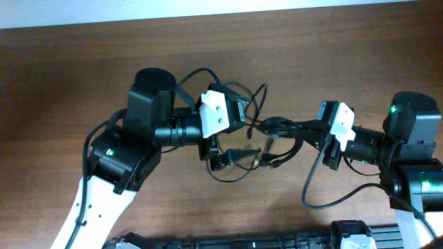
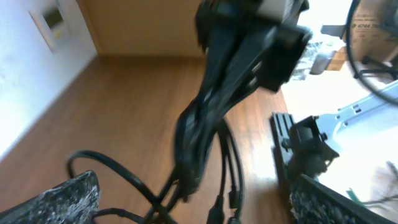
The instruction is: Untangle cables
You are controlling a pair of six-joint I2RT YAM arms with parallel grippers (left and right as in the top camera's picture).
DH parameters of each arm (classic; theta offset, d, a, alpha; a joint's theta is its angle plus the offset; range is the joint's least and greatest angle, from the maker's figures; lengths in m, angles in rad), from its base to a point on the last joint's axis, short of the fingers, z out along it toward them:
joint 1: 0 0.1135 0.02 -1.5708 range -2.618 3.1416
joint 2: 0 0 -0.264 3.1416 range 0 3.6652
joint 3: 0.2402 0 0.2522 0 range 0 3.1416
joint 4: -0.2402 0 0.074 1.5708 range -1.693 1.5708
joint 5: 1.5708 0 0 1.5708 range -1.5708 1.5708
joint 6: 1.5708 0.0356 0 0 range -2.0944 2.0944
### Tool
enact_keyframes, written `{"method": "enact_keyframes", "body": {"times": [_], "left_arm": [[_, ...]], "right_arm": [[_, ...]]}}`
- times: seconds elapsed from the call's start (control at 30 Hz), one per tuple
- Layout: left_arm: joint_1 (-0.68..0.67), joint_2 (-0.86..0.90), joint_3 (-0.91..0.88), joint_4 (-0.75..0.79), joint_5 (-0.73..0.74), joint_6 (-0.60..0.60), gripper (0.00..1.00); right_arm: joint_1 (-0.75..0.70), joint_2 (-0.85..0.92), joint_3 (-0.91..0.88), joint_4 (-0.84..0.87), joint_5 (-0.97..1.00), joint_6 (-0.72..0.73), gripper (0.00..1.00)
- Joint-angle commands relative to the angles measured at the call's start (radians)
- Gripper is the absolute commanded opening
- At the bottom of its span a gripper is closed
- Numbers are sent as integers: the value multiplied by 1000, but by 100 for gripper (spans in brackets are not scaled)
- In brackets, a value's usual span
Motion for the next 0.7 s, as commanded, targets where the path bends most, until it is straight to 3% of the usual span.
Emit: {"method": "enact_keyframes", "body": {"times": [0.0,0.4,0.67], "left_arm": [[-3,26,16,-38,-14,3,99],[-3,50,16,-198,-671,2,99],[-3,50,16,-282,-947,-7,99]], "right_arm": [[-1,-31,11,37,-276,12,4],[-2,-43,11,116,-310,12,4],[-1,-43,11,118,-138,117,4]]}}
